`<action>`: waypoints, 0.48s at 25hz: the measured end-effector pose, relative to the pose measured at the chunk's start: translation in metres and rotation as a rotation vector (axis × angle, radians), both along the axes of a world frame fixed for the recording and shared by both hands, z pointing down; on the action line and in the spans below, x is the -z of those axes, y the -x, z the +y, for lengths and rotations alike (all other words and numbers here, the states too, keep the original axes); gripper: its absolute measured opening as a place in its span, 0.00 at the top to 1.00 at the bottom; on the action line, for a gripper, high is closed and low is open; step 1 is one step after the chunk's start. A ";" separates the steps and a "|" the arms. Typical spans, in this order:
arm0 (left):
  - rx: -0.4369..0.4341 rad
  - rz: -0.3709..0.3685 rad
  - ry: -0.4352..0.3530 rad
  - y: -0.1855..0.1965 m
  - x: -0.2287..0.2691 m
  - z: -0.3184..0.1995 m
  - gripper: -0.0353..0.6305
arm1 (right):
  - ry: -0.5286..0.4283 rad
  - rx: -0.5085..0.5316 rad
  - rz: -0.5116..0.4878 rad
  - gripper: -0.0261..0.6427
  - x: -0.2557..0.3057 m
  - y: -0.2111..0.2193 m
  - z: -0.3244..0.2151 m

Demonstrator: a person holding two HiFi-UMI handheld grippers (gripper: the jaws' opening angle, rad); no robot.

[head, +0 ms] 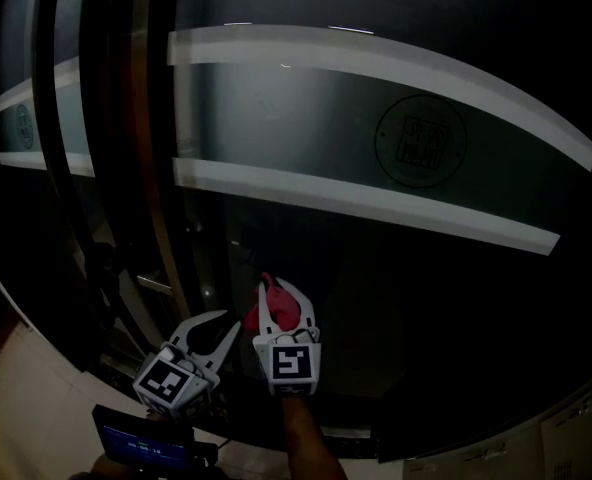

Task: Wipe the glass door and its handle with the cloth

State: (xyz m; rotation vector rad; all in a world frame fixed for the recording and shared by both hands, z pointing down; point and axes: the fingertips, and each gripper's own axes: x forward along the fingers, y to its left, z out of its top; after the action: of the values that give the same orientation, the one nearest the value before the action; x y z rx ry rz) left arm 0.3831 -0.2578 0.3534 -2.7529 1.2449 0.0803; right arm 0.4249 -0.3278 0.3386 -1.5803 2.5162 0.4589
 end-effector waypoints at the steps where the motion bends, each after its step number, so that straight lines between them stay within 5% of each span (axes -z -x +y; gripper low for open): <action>1: -0.016 0.002 0.000 -0.009 0.000 0.001 0.85 | 0.003 -0.026 -0.002 0.89 -0.001 -0.016 0.002; 12: -0.185 0.022 0.001 -0.139 0.001 0.020 0.87 | -0.024 -0.347 0.020 0.89 -0.001 -0.241 0.039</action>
State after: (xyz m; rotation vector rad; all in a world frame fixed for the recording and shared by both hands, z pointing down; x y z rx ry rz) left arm 0.5225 -0.2376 0.3520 -2.8682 0.9922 0.1274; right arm 0.6660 -0.2886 0.3396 -2.0191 2.2414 0.5427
